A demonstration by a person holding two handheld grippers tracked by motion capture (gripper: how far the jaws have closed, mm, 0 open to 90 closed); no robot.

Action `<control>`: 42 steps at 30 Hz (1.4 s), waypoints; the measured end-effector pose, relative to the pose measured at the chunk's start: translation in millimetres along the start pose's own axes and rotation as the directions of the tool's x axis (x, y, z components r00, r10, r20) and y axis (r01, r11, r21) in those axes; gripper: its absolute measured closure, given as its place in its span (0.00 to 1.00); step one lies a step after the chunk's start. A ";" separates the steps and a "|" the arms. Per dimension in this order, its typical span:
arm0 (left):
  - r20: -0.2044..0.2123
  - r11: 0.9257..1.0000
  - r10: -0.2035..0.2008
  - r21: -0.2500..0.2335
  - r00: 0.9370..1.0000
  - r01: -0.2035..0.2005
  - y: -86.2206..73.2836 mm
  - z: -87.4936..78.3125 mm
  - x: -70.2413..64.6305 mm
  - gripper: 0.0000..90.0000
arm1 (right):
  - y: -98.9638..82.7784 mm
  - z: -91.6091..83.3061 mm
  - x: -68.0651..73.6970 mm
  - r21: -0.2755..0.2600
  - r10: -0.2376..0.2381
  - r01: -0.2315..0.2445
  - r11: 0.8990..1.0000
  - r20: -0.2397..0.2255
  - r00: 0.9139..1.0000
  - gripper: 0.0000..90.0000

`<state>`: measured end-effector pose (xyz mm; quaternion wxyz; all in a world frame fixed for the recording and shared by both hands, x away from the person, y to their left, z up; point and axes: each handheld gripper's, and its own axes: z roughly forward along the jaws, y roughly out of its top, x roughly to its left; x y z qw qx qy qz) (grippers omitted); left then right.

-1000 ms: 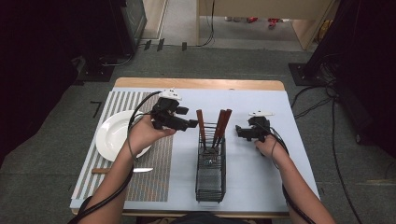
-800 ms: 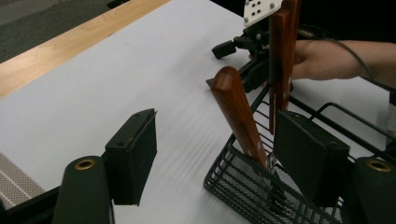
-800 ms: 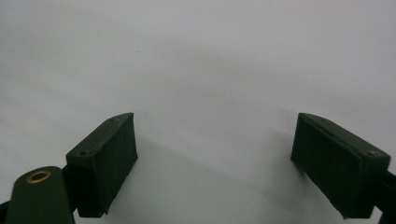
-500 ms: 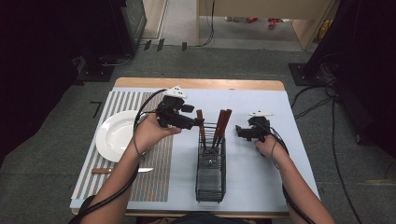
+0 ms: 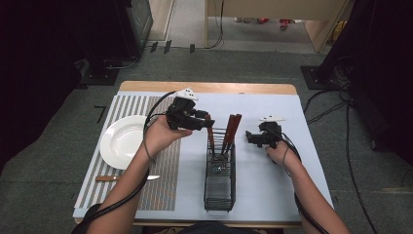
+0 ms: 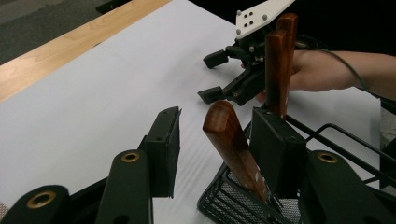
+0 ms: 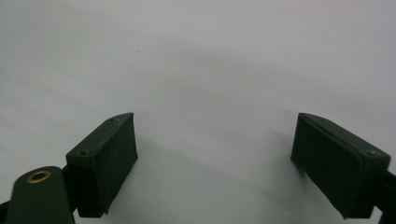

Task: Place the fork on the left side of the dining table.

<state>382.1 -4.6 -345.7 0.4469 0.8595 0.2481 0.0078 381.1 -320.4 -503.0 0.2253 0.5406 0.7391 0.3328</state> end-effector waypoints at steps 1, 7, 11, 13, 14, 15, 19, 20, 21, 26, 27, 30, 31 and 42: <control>0.003 1.000 0.002 0.000 1.000 -0.002 0.5 0.2 0.0 0.63 | 0.0 0.0 0.0 0.000 0.000 0.000 1.000 0.000 1.000 0.15; 0.034 1.000 -0.002 0.009 0.999 0.002 2.5 -0.6 -0.4 0.75 | 0.0 0.0 0.1 -0.001 0.001 -0.001 1.000 0.000 1.000 0.15; 0.044 1.000 -0.011 0.011 0.999 0.010 4.1 -3.9 -1.4 0.77 | 0.0 0.0 0.0 -0.001 0.001 -0.001 1.000 0.000 1.000 0.15; 0.050 1.000 -0.013 0.011 0.999 0.013 4.3 -4.6 -1.4 0.78 | 0.0 0.0 0.0 -0.001 0.001 -0.001 1.000 0.000 1.000 0.15; 0.065 1.000 -0.022 0.006 0.998 0.022 4.5 -5.6 -1.2 0.80 | 0.0 0.0 0.0 -0.001 0.001 -0.001 1.000 0.000 1.000 0.15; 0.085 1.000 -0.030 -0.002 0.996 0.030 4.7 -6.6 -1.0 0.80 | 0.0 0.0 0.0 -0.001 0.001 -0.001 1.000 0.000 1.000 0.15; 0.123 0.999 -0.042 0.004 0.991 0.042 7.8 -12.3 -4.7 0.85 | -0.1 0.0 0.1 -0.001 0.001 -0.001 1.000 0.000 1.000 0.15; 0.123 0.999 -0.042 0.004 0.991 0.042 7.8 -12.3 -4.7 0.86 | -0.1 0.0 0.0 -0.001 0.001 -0.001 1.000 0.000 1.000 0.15; 0.134 0.999 -0.048 0.002 0.990 0.048 8.7 -13.9 -5.7 0.86 | -0.1 0.0 0.0 -0.001 0.001 -0.001 1.000 0.000 1.000 0.15; 0.172 0.998 -0.060 -0.007 0.983 0.063 13.2 -20.6 -9.7 0.90 | -0.1 0.0 0.1 -0.001 0.001 -0.001 1.000 0.000 1.000 0.15; 0.175 0.998 -0.057 -0.020 0.983 0.061 15.3 -23.8 -11.9 0.91 | 0.0 -0.1 0.0 0.001 0.001 -0.001 1.000 0.000 1.000 0.15; 0.165 0.998 -0.044 -0.027 0.985 0.049 17.3 -27.4 -14.4 0.91 | -0.1 0.0 0.1 -0.001 0.001 -0.001 1.000 0.000 1.000 0.15; 0.164 0.998 -0.040 -0.035 0.986 0.046 18.0 -29.4 -15.2 0.91 | -0.1 0.0 0.1 -0.001 0.001 -0.001 1.000 0.001 1.000 0.15; 0.144 0.995 -0.014 -0.100 0.989 0.029 37.1 -58.2 -21.6 0.91 | 0.0 -0.1 0.1 0.000 0.001 -0.001 1.000 0.000 1.000 0.15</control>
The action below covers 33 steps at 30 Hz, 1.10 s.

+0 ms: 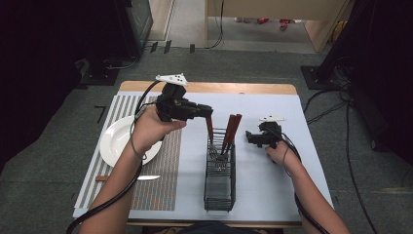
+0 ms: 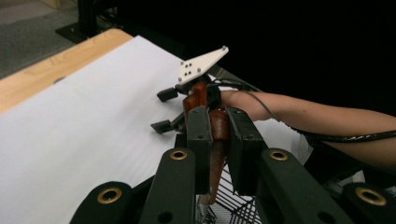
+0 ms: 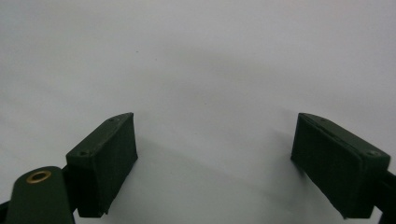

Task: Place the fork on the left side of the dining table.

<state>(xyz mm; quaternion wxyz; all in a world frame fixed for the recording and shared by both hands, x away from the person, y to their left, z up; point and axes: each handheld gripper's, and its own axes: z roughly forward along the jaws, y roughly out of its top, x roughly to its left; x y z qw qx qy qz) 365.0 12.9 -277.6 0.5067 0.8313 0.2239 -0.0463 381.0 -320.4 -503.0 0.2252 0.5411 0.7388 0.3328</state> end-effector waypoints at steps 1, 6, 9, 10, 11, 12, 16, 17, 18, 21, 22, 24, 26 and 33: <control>0.000 1.000 0.000 0.000 1.000 0.000 0.0 0.0 0.0 0.91 | 0.0 0.0 0.0 0.000 0.000 0.000 1.000 0.000 1.000 0.15; -0.006 1.000 -0.001 0.010 1.000 0.001 17.7 -9.3 -0.9 0.91 | 0.0 0.0 0.1 -0.001 0.001 -0.001 1.000 0.000 1.000 0.15; -0.003 1.000 0.007 0.012 1.000 -0.007 25.9 -13.7 -3.2 0.91 | 0.0 0.0 0.2 -0.001 0.001 -0.001 1.000 0.000 1.000 0.15; -0.008 1.000 0.017 0.014 1.000 -0.017 29.8 -15.5 -5.0 0.91 | -0.1 0.1 0.2 -0.001 0.001 -0.001 1.000 0.000 1.000 0.15; -0.013 1.000 0.026 0.016 1.000 -0.025 32.8 -17.1 -6.4 0.91 | 0.0 0.0 0.1 -0.001 0.001 -0.001 1.000 0.000 1.000 0.15; -0.016 0.999 0.032 0.019 0.999 -0.031 35.8 -18.7 -7.4 0.91 | 0.0 0.0 0.1 -0.001 0.000 0.000 1.000 0.000 1.000 0.15; -0.019 0.999 0.047 0.016 0.999 -0.047 46.6 -25.8 -10.5 0.91 | -0.1 -0.1 0.1 -0.001 -0.001 0.001 1.000 0.000 1.000 0.15; -0.019 0.999 0.047 0.016 0.999 -0.047 46.6 -25.8 -10.5 0.91 | -0.1 -0.1 0.1 -0.001 -0.001 0.001 1.000 0.000 1.000 0.15; -0.014 0.998 0.058 0.009 0.998 -0.058 50.8 -29.1 -11.4 0.91 | -0.1 0.0 0.1 -0.001 0.000 0.000 1.000 0.000 1.000 0.15; -0.015 0.998 0.066 -0.001 0.998 -0.066 54.4 -32.4 -11.9 0.91 | -0.1 0.0 0.2 -0.001 0.000 0.000 1.000 0.001 1.000 0.15; -0.022 0.997 0.071 0.001 0.997 -0.071 56.2 -33.9 -12.4 0.91 | -0.1 -0.1 0.1 -0.001 -0.001 0.001 1.000 0.001 1.000 0.15; -0.039 0.997 0.083 0.001 0.996 -0.083 59.0 -37.3 -12.9 0.91 | -0.1 -0.1 0.1 0.000 -0.002 0.002 1.000 0.001 1.000 0.15; -0.070 0.996 0.093 0.005 0.993 -0.093 61.6 -42.7 -10.5 0.91 | -0.1 -0.1 0.1 0.000 -0.002 0.002 1.000 0.001 1.000 0.15; -0.149 0.996 0.086 0.007 0.985 -0.086 61.0 -52.8 3.4 0.91 | 0.0 -0.2 0.2 0.001 -0.002 0.002 1.000 0.001 1.000 0.15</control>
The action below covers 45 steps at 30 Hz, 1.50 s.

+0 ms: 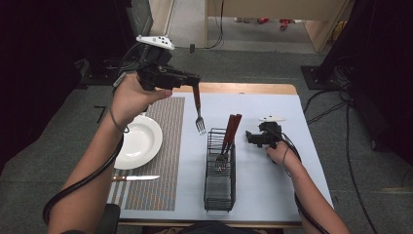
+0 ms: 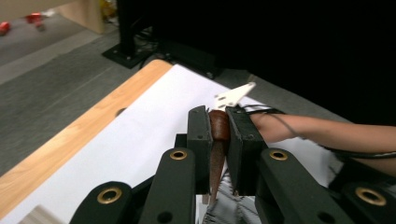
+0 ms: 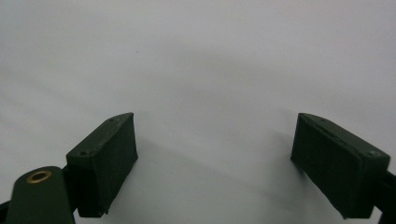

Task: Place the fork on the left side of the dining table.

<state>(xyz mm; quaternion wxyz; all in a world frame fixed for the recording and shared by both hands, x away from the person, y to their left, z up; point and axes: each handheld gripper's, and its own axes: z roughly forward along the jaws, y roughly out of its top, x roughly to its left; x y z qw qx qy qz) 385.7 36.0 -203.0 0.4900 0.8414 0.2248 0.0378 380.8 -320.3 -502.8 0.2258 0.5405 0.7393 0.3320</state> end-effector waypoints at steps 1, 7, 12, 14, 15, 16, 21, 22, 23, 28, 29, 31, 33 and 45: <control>-0.029 1.000 -0.005 0.000 1.000 0.005 -3.0 -1.6 5.6 0.91 | 0.0 -0.1 -0.1 0.001 -0.001 0.001 1.000 0.000 1.000 0.15; -0.083 0.999 -0.042 0.000 0.996 0.042 -17.4 -0.6 24.6 0.91 | 0.0 0.0 0.0 0.000 -0.001 0.001 1.000 0.000 1.000 0.15; -0.118 0.999 -0.047 -0.007 0.992 0.047 -29.1 3.1 36.6 0.91 | -0.1 0.0 0.0 -0.001 -0.001 0.001 1.000 0.000 1.000 0.15; -0.134 0.998 -0.067 -0.008 0.989 0.066 -36.6 5.0 44.8 0.91 | -0.1 0.2 -0.2 -0.002 -0.001 0.001 1.000 -0.001 1.000 0.15; -0.142 0.998 -0.067 -0.006 0.988 0.067 -38.8 5.4 47.0 0.91 | -0.1 0.1 -0.1 -0.001 0.000 0.000 1.000 0.000 1.000 0.15; -0.142 0.998 -0.067 -0.006 0.988 0.067 -38.8 5.4 47.0 0.91 | -0.1 0.1 -0.1 -0.001 0.000 0.000 1.000 0.000 1.000 0.15; -0.187 0.998 -0.066 -0.007 0.980 0.066 -49.8 7.2 57.2 0.91 | -0.1 0.1 -0.1 -0.001 -0.001 0.001 1.000 0.000 1.000 0.15; -0.190 0.998 -0.069 -0.009 0.979 0.069 -51.4 7.3 58.9 0.91 | -0.1 0.1 0.0 -0.001 -0.001 0.001 1.000 0.000 1.000 0.15; -0.196 0.997 -0.074 -0.018 0.978 0.072 -54.4 7.4 61.8 0.91 | -0.1 0.1 0.0 -0.001 -0.001 0.001 1.000 0.000 1.000 0.15; -0.227 0.994 -0.109 -0.046 0.968 0.101 -66.2 7.3 75.1 0.91 | -0.1 0.1 -0.1 -0.001 -0.001 0.001 1.000 0.000 1.000 0.15; -0.235 0.993 -0.116 -0.052 0.965 0.106 -68.5 7.7 77.8 0.91 | -0.1 0.1 -0.1 -0.001 -0.001 0.001 1.000 0.000 1.000 0.15; -0.260 0.991 -0.135 -0.059 0.956 0.124 -75.6 8.1 85.9 0.91 | 0.0 0.1 -0.1 -0.001 0.000 0.000 1.000 0.000 1.000 0.15; -0.276 0.988 -0.152 -0.066 0.949 0.139 -80.4 8.6 91.7 0.91 | 0.0 0.2 -0.1 -0.001 0.000 0.000 1.000 -0.001 1.000 0.15; -0.351 0.977 -0.214 -0.071 0.912 0.202 -108.0 11.8 122.0 0.91 | -0.1 0.1 0.0 -0.001 0.000 0.000 1.000 0.000 1.000 0.15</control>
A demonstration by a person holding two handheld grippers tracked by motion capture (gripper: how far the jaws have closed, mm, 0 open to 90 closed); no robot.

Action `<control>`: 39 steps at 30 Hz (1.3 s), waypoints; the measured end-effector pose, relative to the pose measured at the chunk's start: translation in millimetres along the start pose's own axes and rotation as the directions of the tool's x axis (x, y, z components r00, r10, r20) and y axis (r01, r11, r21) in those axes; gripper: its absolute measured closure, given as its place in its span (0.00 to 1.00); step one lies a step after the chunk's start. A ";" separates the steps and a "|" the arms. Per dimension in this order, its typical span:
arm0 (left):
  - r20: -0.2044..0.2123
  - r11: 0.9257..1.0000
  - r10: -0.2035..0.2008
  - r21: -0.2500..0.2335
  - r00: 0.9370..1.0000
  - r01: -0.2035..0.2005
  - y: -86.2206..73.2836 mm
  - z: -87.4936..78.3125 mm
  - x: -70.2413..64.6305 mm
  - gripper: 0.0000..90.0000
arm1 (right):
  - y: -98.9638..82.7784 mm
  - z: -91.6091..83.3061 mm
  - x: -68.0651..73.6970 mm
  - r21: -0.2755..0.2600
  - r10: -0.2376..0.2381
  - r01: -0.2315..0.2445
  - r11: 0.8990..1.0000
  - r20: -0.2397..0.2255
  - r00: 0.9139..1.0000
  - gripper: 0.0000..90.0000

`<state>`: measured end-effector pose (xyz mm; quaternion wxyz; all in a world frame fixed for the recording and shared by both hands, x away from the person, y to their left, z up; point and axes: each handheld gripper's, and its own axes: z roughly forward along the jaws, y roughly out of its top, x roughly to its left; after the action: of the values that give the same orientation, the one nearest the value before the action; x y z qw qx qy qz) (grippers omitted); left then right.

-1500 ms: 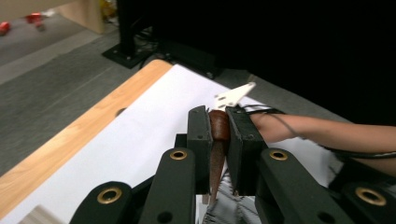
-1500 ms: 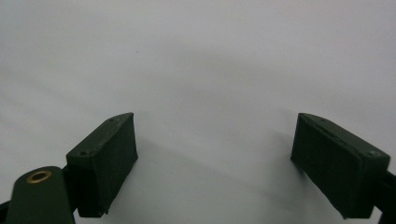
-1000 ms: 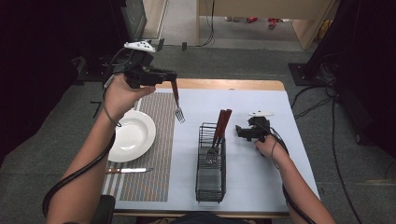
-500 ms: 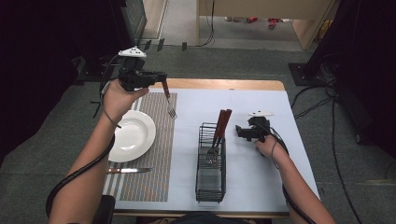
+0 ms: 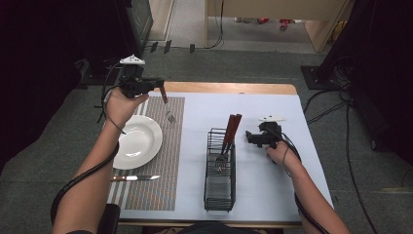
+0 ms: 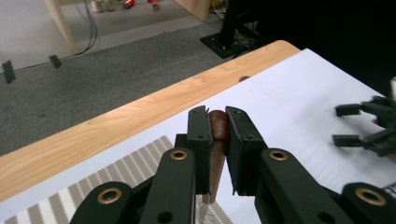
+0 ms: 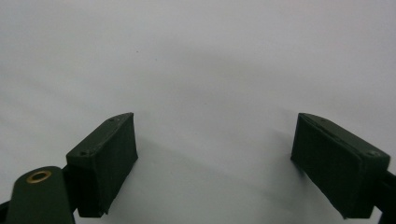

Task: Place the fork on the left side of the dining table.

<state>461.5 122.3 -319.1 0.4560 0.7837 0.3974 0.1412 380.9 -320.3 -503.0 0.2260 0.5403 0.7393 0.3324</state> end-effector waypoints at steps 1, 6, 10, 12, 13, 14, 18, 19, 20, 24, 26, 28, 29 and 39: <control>-0.009 1.000 -0.008 -0.002 1.000 0.008 -1.8 0.8 3.6 0.91 | 0.0 0.0 0.0 0.000 0.000 0.000 1.000 0.000 1.000 0.15; -0.050 0.996 -0.082 -0.033 0.995 0.081 -9.6 2.4 25.5 0.91 | 0.0 0.0 0.0 0.000 0.000 0.000 1.000 0.000 1.000 0.15; -0.081 0.985 -0.165 -0.072 0.983 0.160 -18.1 2.8 46.5 0.91 | 0.0 0.0 0.0 0.000 0.001 -0.001 1.000 0.000 1.000 0.15; -0.083 0.981 -0.186 -0.078 0.979 0.180 -19.7 2.2 50.2 0.91 | 0.0 0.0 0.0 0.000 0.000 0.000 1.000 0.000 1.000 0.15; -0.087 0.977 -0.203 -0.086 0.975 0.196 -21.2 1.2 53.2 0.91 | 0.0 0.0 0.0 0.000 0.001 -0.001 1.000 0.000 1.000 0.15; -0.090 0.970 -0.231 -0.100 0.969 0.222 -24.2 -0.3 58.2 0.91 | 0.0 0.0 0.0 0.000 0.001 -0.001 1.000 0.000 1.000 0.15; -0.091 0.956 -0.280 -0.116 0.956 0.269 -29.4 -2.8 67.8 0.91 | 0.0 0.0 0.0 0.000 0.001 -0.001 1.000 0.000 1.000 0.15; -0.091 0.956 -0.280 -0.116 0.956 0.269 -29.4 -2.8 67.8 0.91 | 0.0 0.0 0.0 0.001 0.001 -0.001 1.000 0.000 1.000 0.15; -0.094 0.951 -0.297 -0.122 0.950 0.285 -31.4 -4.6 71.3 0.91 | 0.0 0.0 0.0 0.000 0.001 -0.001 1.000 0.000 1.000 0.15; -0.096 0.938 -0.330 -0.141 0.939 0.316 -36.6 -7.9 78.4 0.91 | 0.0 0.0 0.0 0.001 0.001 -0.001 1.000 0.000 1.000 0.15; -0.108 0.938 -0.332 -0.142 0.937 0.316 -39.3 -8.9 81.5 0.90 | 0.0 0.0 0.0 0.000 0.002 -0.002 1.000 0.000 1.000 0.15; -0.116 0.940 -0.327 -0.140 0.938 0.311 -40.6 -9.5 83.1 0.89 | 0.0 0.0 0.0 0.000 0.001 -0.001 1.000 0.000 1.000 0.15; -0.130 0.944 -0.322 -0.123 0.938 0.307 -43.0 -11.2 87.3 0.88 | 0.0 0.0 0.0 0.000 0.001 -0.001 1.000 0.000 1.000 0.15; -0.143 0.923 -0.386 -0.077 0.911 0.378 -61.0 -20.9 112.7 0.85 | 0.1 0.0 0.0 0.001 0.001 -0.001 1.000 0.000 1.000 0.15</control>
<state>491.8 236.0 -374.1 0.4609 0.6664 0.5737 0.1196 380.9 -320.3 -502.9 0.2255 0.5408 0.7392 0.3322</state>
